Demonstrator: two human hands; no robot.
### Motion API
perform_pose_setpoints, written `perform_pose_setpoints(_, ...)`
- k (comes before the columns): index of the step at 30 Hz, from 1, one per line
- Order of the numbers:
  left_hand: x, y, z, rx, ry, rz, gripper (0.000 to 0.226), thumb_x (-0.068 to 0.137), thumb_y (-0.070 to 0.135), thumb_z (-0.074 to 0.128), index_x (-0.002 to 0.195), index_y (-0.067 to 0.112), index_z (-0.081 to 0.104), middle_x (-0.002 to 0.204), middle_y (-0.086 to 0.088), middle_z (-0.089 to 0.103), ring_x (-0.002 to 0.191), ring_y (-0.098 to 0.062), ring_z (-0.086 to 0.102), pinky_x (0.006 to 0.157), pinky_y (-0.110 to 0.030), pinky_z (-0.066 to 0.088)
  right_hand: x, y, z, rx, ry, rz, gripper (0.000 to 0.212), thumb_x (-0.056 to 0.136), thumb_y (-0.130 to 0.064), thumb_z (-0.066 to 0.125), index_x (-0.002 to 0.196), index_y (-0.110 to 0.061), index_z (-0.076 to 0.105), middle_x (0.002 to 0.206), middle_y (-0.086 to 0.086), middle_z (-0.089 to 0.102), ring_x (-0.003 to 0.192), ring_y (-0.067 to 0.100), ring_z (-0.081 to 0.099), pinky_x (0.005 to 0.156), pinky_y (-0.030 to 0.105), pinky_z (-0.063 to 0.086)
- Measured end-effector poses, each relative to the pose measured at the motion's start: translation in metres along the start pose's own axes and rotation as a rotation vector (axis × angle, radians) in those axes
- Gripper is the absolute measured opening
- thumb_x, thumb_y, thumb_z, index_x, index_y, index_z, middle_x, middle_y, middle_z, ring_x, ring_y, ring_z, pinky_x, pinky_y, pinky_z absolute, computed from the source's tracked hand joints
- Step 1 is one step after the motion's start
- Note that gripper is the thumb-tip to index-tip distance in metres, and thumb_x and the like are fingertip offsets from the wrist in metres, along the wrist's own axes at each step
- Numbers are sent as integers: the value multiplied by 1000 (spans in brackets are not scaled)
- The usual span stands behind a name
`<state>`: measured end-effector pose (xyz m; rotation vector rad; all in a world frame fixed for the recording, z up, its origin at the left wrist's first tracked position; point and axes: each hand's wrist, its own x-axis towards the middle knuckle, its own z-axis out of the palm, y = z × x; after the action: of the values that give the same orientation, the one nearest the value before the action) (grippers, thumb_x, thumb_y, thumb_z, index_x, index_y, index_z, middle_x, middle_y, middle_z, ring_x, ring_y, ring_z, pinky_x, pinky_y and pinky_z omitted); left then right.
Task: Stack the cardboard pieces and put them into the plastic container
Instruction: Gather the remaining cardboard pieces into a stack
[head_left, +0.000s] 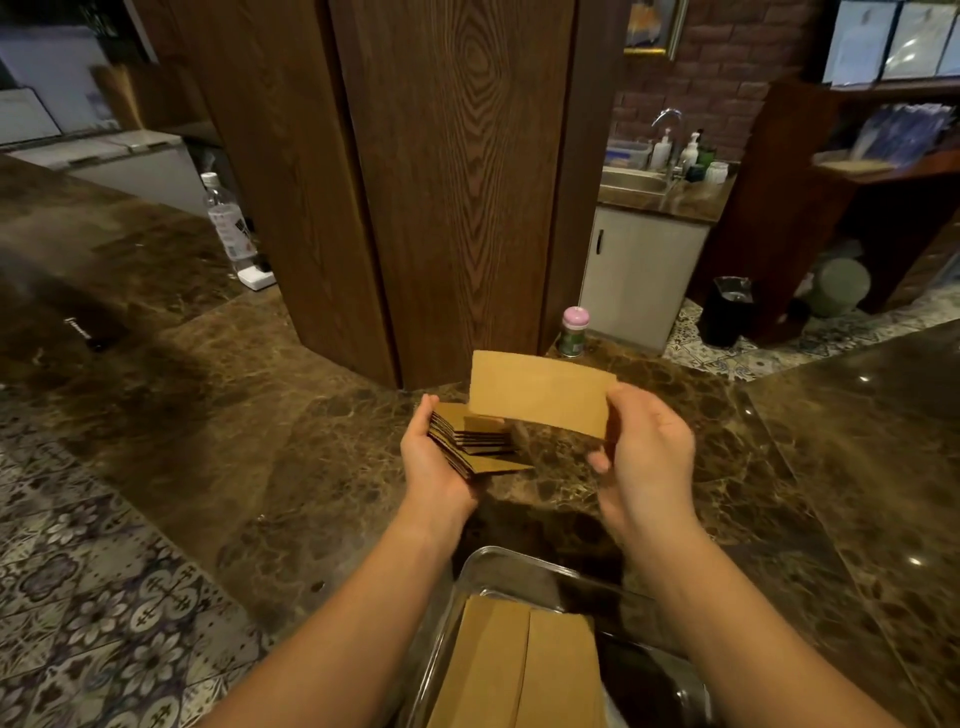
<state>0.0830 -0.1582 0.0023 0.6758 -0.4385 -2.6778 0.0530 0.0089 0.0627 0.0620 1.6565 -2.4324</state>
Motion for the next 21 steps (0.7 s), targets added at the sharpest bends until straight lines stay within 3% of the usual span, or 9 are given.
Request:
perform_pose_setpoints(2, -2, -5, 1, 34, -29, 23, 55, 97, 48, 50, 57, 21, 78, 73, -2, 77, 67, -23, 75, 63, -38, 59, 0, 9, 5, 26, 24, 169, 15, 100, -18, 57, 106, -10, 70, 76, 4, 75, 48, 6, 57, 36, 16, 38)
perform_pose_setpoints(4, -1, -11, 2, 35, -48, 61, 54, 97, 47, 51, 59, 22, 80, 74, -1, 78, 68, -21, 76, 58, -37, 60, -2, 22, 12, 6, 71, 203, 16, 100, -12, 56, 115, -10, 61, 86, 11, 71, 49, 7, 63, 38, 18, 42)
perform_pose_setpoints(7, -3, -16, 4, 41, -66, 96, 48, 94, 50, 56, 67, 20, 82, 77, -6, 77, 75, -25, 76, 70, -43, 62, -5, 39, 15, -158, 88, 42, 25, 99, -7, 53, 109, -30, 58, 86, 7, 72, 62, 14, 71, 45, 26, 52)
perform_pose_setpoints(10, -7, -14, 9, 23, -60, 129, 45, 87, 56, 64, 98, 14, 75, 90, -11, 75, 84, -31, 75, 76, -50, 61, -6, 50, 13, -493, 2, -124, 32, 96, -13, 55, 85, -40, 69, 83, -11, 74, 79, 9, 71, 71, 41, 63)
perform_pose_setpoints(13, -11, -16, 16, 23, -75, 202, 79, 63, 74, 67, 124, 24, 61, 108, -13, 68, 97, -38, 71, 80, -56, 58, -8, 51, 14, -568, -26, -182, 36, 96, -17, 56, 76, -45, 68, 80, -28, 72, 80, -2, 69, 75, 40, 62)
perform_pose_setpoints(14, -14, -18, 17, 50, -86, 208, 84, 62, 72, 68, 129, 23, 56, 109, -13, 66, 98, -37, 70, 80, -55, 58, -7, 52, 16, -565, -24, -198, 36, 96, -17, 56, 76, -45, 68, 80, -27, 72, 80, -2, 69, 75, 38, 63)
perform_pose_setpoints(16, -20, -20, 20, 113, -111, 216, 68, 72, 52, 72, 126, 16, 52, 103, -14, 64, 88, -31, 69, 74, -46, 61, -8, 53, 20, -582, -57, -227, 27, 97, -24, 54, 84, -42, 71, 83, -18, 74, 82, 2, 69, 76, 39, 62)
perform_pose_setpoints(18, -21, -19, 23, 104, -103, 177, 54, 75, 33, 73, 121, 17, 50, 103, -14, 60, 79, -25, 65, 68, -38, 61, -10, 51, 18, -714, -107, -381, 25, 96, -45, 47, 98, -37, 71, 93, -15, 68, 90, 8, 65, 78, 37, 57)
perform_pose_setpoints(21, -25, -18, 30, 145, -107, 21, 55, 77, 44, 71, 115, 7, 56, 101, -16, 59, 85, -24, 62, 90, -40, 52, -3, 45, 6, -881, -128, -898, 62, 96, -64, 31, 105, -18, 70, 103, 0, 53, 100, 17, 50, 85, 36, 39)
